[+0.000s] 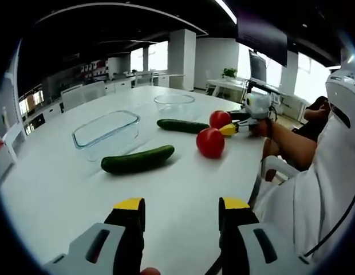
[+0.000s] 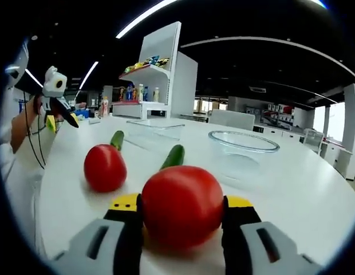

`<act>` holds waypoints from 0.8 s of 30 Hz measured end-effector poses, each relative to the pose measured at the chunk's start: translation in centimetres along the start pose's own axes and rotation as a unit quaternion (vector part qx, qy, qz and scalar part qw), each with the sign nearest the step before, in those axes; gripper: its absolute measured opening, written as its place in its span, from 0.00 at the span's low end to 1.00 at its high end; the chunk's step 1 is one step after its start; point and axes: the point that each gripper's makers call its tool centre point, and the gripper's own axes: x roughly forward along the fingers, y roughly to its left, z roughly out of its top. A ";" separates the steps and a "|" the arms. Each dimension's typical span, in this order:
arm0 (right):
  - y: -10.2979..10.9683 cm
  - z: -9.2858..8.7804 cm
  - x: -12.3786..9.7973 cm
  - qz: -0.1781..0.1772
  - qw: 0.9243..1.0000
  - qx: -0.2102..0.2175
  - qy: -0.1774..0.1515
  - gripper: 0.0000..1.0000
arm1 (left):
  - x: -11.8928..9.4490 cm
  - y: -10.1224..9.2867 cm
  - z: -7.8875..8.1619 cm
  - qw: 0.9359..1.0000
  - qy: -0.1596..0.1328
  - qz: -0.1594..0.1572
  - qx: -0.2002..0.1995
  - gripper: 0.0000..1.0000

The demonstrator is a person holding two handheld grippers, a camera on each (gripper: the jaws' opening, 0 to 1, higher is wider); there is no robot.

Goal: Sort the scattered tomatoes and cucumbers on the table and place them into their respective storage containers

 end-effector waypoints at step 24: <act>-0.6 0.1 -0.2 -0.027 0.999 0.014 0.009 0.49 | 0.1 0.2 -0.4 1.000 0.007 0.006 -0.002 0.51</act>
